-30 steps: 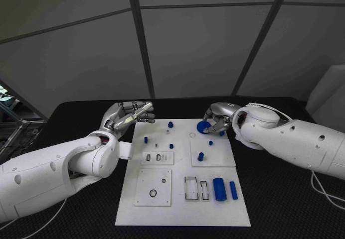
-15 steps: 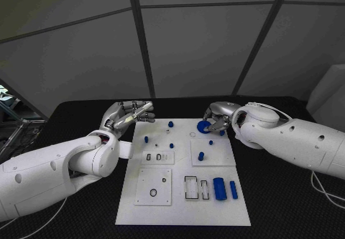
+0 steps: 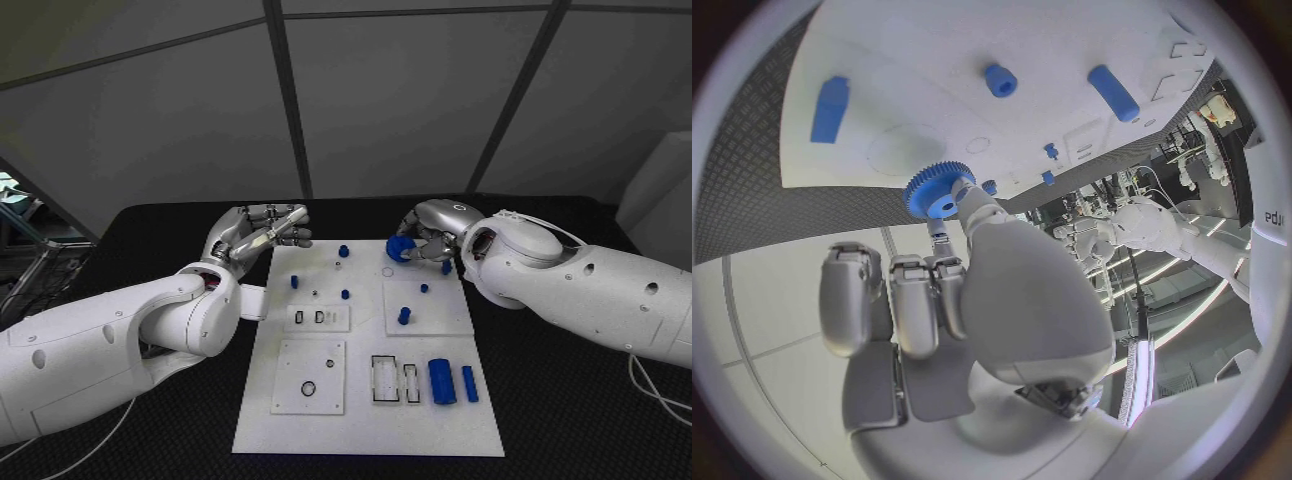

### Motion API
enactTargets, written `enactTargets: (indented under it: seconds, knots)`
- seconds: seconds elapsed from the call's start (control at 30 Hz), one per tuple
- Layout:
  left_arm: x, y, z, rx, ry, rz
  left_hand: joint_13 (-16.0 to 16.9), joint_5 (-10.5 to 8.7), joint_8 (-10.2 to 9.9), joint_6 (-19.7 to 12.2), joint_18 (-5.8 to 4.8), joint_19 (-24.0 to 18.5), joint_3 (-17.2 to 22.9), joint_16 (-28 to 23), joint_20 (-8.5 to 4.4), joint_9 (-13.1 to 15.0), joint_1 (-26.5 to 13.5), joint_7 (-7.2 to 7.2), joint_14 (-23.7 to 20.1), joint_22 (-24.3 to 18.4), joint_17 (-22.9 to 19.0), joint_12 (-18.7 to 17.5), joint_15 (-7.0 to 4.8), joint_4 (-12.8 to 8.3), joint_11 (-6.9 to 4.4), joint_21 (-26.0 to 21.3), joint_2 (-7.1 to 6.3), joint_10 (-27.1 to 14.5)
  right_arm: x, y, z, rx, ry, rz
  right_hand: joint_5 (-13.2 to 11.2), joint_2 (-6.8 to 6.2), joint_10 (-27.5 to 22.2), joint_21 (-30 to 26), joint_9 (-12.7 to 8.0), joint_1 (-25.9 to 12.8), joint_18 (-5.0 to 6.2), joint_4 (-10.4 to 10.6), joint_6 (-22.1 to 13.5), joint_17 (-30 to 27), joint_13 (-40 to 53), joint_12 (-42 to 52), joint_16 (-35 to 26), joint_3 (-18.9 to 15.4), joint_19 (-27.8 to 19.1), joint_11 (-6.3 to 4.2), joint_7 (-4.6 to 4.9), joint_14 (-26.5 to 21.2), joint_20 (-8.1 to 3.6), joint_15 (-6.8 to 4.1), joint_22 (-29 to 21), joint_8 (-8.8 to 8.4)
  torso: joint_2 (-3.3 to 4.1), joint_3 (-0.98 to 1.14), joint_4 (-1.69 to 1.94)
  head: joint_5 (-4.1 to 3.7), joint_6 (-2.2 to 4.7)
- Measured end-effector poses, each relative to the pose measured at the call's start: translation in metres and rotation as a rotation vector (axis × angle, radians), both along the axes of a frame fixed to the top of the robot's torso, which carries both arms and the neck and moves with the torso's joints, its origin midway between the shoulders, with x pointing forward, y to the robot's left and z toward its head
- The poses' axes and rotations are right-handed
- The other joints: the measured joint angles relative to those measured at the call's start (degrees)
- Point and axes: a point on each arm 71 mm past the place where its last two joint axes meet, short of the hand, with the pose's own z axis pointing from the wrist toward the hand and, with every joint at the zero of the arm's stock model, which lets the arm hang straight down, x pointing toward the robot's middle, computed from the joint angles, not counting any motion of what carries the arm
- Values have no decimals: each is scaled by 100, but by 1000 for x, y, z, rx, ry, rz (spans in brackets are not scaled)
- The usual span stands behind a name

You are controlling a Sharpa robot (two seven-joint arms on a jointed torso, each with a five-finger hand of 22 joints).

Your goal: Assemble the parts on the task board

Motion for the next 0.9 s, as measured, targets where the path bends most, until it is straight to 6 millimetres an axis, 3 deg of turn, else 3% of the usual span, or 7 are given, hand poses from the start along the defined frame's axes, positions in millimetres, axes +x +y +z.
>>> enactTargets:
  seconds: [0.1,0.17,0.5,0.9]
  knots:
    - [0,0,0,0,0,0,0,0,-14,0,0,-13,0,-8,13,0,0,0,0,0,10,0,0,0,0,0,0,0,-7,9,4,16,-21,30,0,13,6,2,-1,-15,-5,0,0,0,0,0,0,31,8,-6,0,0,9,0,0,-20,-3,-3,0,6,5]
    - [0,0,0,0,0,0,0,0,-20,0,0,-21,0,-23,20,0,0,0,0,0,11,0,0,0,0,0,0,0,-11,16,6,22,-30,47,0,16,6,3,-2,-42,-93,0,0,0,0,0,0,31,8,-6,0,0,9,0,0,-31,-3,-5,3,7,11]
    - [-1,-1,0,0,2,-2,0,0,-19,0,0,-20,16,-23,21,0,0,0,0,6,16,0,0,-16,0,0,0,0,-20,74,10,37,-65,146,0,-42,6,14,-1,-177,-92,-19,3,0,0,-1,0,51,29,-5,3,0,-12,1,0,-42,3,-10,9,43,30]
    - [0,-2,0,-1,4,-5,0,0,-18,0,0,-20,16,-23,20,0,0,0,0,5,16,0,0,-16,0,0,0,0,-18,104,-7,-2,-60,181,31,-80,6,25,-2,-213,-91,-38,7,4,0,-2,0,70,50,-5,6,0,8,1,-1,-71,17,-3,10,69,14]
